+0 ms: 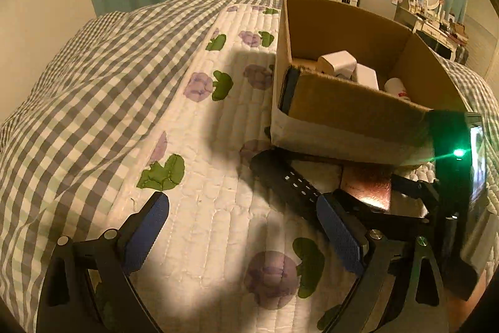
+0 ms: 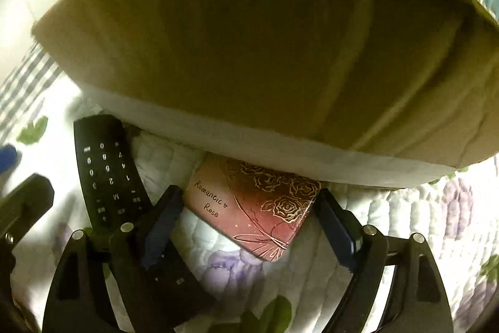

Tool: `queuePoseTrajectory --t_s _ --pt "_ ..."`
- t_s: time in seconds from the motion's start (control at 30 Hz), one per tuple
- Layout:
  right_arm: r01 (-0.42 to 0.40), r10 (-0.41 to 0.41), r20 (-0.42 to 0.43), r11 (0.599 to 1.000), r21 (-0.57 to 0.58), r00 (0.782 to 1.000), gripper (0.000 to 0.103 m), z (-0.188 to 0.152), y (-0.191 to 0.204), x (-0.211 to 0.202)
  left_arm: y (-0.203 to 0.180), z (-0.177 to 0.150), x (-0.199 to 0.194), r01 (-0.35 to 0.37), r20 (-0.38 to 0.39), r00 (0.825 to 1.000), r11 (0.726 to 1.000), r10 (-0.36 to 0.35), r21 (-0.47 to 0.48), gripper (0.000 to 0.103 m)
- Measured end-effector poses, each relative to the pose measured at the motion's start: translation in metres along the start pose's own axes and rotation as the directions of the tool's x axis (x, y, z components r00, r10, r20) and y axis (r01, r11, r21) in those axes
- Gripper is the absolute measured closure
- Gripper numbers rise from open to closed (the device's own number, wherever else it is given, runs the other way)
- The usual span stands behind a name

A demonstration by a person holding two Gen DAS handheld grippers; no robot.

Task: Organize rigid objects
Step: 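Grasp the pink card case with the right gripper while the left grasps the black remote, then lower the black remote and pink card case upright into the box and release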

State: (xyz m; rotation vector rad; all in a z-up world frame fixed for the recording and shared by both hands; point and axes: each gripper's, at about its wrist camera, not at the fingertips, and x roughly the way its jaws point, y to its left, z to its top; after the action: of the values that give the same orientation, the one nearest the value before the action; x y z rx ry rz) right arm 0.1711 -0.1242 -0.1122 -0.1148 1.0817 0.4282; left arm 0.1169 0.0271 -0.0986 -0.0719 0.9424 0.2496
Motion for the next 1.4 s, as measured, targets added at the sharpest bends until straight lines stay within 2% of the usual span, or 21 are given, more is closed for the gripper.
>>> queuePoseTrajectory --t_s 0.1,0.2,0.3,0.43,0.63,0.7,0.8,0.83,0.9,1.13,1.2,1.4 --pt "-0.01 0.01 -0.007 1.0 -0.017 1.0 0.026 -0.011 -0.005 -0.014 -0.006 -0.001 0.002 0.008 -0.005 1.0 1.0 -0.008 0.009 0.006" --pt "-0.01 0.01 -0.006 1.0 -0.026 1.0 0.028 -0.025 -0.014 -0.032 -0.016 -0.002 0.006 0.019 -0.012 1.0 0.999 -0.019 0.03 0.006" --pt "0.036 -0.035 0.029 0.999 -0.024 0.999 0.029 -0.034 -0.025 -0.056 -0.028 -0.003 0.011 0.035 -0.028 0.999 0.998 -0.034 0.043 0.006" --pt "0.033 -0.035 0.046 0.998 0.05 0.998 0.03 -0.044 -0.048 -0.08 -0.041 -0.002 0.021 0.084 -0.058 0.995 0.996 -0.084 0.006 0.006" --pt "0.032 -0.044 0.071 0.986 0.166 0.997 0.03 -0.049 -0.088 -0.102 -0.061 -0.01 0.046 0.062 -0.116 0.991 0.998 -0.059 0.026 0.011" --pt "0.04 -0.059 0.093 0.981 0.191 0.994 0.03 -0.049 -0.088 -0.109 -0.068 -0.01 0.051 0.025 -0.116 0.993 0.998 -0.019 0.052 0.02" --pt "0.048 -0.071 0.112 0.98 0.195 0.991 0.03 -0.042 -0.077 -0.109 -0.071 -0.008 0.05 0.007 -0.101 0.995 0.998 0.0 0.069 0.035" --pt "0.049 -0.072 0.113 0.98 0.193 0.991 0.03 -0.043 -0.077 -0.11 -0.071 -0.008 0.049 0.005 -0.1 0.995 0.998 0.002 0.068 0.037" --pt "0.054 -0.076 0.113 0.981 0.186 0.991 0.03 -0.037 -0.069 -0.107 -0.069 -0.008 0.047 0.022 -0.104 0.994 0.998 -0.016 0.057 0.047" --pt "0.069 -0.09 0.127 0.984 0.165 0.988 0.03 -0.033 -0.065 -0.103 -0.062 -0.009 0.035 0.076 -0.123 0.99 0.996 -0.069 0.049 0.066" --pt "0.071 -0.093 0.13 0.985 0.16 0.987 0.03 -0.033 -0.064 -0.104 -0.061 -0.01 0.031 0.119 -0.141 0.984 0.992 -0.113 0.038 0.072" --pt "0.076 -0.097 0.147 0.987 0.14 0.984 0.031 -0.032 -0.059 -0.109 -0.056 -0.019 0.007 0.184 -0.129 0.976 0.981 -0.176 0.054 0.084"
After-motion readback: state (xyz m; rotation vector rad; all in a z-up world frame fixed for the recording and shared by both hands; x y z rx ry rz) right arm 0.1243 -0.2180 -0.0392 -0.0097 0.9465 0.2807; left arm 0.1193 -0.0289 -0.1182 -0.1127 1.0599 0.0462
